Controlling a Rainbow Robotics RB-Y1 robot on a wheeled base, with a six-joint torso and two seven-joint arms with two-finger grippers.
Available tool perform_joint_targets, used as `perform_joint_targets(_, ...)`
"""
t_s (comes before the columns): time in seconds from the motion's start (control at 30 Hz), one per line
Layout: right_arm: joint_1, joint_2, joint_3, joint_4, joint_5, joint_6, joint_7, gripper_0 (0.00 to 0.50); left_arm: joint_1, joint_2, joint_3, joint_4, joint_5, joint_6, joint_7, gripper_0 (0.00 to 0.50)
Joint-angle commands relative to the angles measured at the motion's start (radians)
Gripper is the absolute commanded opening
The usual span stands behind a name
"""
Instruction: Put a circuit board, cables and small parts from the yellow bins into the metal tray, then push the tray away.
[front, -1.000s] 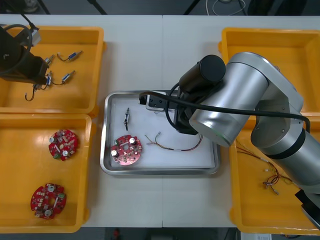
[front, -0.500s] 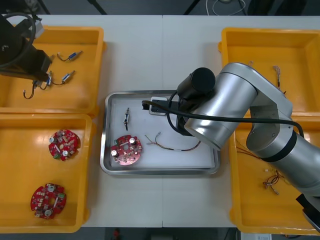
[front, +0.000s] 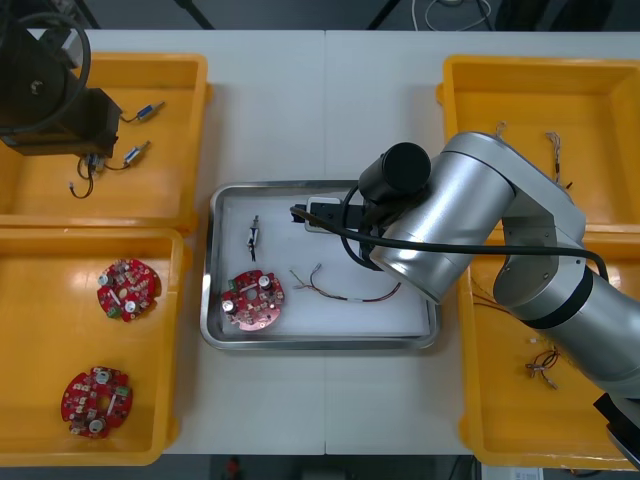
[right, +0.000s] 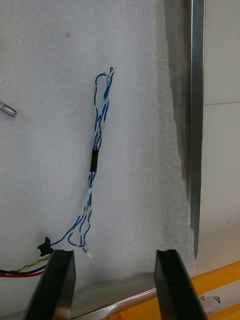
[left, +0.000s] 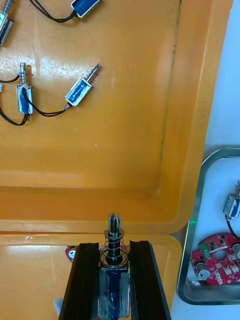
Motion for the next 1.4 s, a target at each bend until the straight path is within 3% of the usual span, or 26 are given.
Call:
perform_joint_targets(0.03, 0.008, -0.020, 0.005, -0.010, 0.013, 0.000, 0.023, 0.500, 0.003, 0.019, -0.011, -0.048, 0.013, 0.015, 0.011, 0.000)
perform_joint_targets(0.3, 0.008, -0.003, -0.030, -0.042, 0.012, 0.080, 0.016, 0.500, 0.003, 0.019, -0.011, -0.051, 0.019, 0.015, 0.022, 0.000)
perform_joint_targets(0.6, 0.011, 0.019, -0.136, -0.138, 0.010, 0.305, -0.016, 0.500, 0.003, 0.019, -0.011, -0.061, 0.038, 0.015, 0.042, 0.000)
perform_joint_targets(1.03, 0.094, -0.023, -0.348, -0.331, -0.010, 0.305, -0.346, 0.500, -0.069, -0.040, -0.155, -0.110, 0.032, 0.015, 0.246, 0.000)
perform_joint_targets(1.4, 0.215, -0.110, -0.581, -0.372, -0.177, 0.305, -0.641, 0.500, -0.155, -0.116, -0.343, -0.109, 0.033, -0.010, 0.413, 0.000)
